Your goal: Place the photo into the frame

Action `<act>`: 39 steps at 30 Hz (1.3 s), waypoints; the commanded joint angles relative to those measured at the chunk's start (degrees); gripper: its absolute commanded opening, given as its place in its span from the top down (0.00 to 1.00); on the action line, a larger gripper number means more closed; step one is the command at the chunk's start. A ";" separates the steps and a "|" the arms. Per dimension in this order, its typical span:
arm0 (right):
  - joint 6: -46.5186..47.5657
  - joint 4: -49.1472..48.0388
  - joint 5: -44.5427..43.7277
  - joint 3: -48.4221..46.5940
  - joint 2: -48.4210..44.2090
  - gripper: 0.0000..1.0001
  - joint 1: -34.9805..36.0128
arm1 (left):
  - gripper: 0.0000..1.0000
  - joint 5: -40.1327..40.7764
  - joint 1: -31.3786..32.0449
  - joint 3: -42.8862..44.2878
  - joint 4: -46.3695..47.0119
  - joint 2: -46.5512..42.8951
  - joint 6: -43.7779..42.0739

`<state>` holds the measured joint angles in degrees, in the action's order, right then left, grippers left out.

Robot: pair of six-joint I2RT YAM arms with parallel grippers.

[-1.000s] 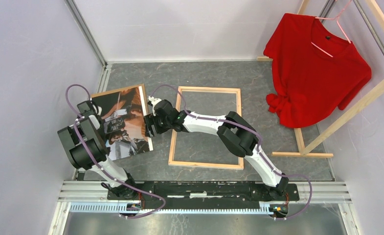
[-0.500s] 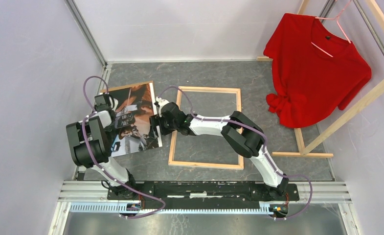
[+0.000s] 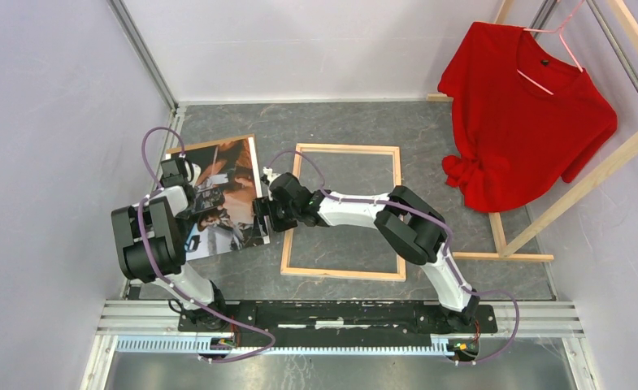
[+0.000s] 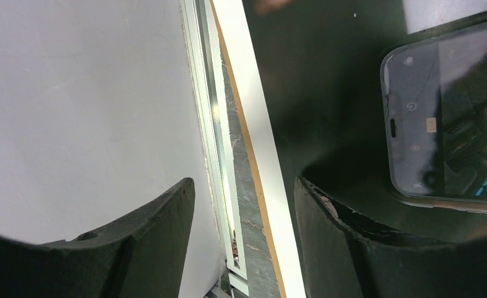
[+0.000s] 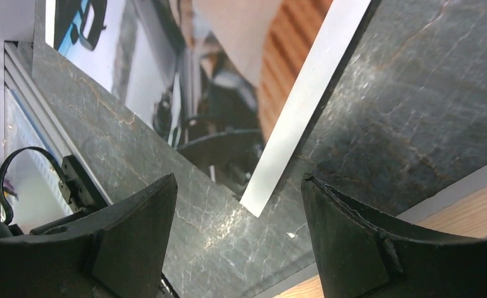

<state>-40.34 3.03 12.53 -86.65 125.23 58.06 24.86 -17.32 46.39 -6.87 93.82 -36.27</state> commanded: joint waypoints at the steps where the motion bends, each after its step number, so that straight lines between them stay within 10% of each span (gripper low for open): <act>1: -2.18 8.06 2.39 -0.43 1.24 0.20 1.38 | 0.32 -4.78 0.04 -1.98 -2.46 0.20 2.79; 39: -14.12 -6.78 10.46 4.69 -5.62 0.28 2.51 | 0.34 -7.26 0.04 -4.51 0.01 2.16 0.86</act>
<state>-51.79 0.78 21.30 -83.31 122.85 60.64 24.32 -17.34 44.60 -2.87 93.69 -36.38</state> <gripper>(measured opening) 0.721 0.662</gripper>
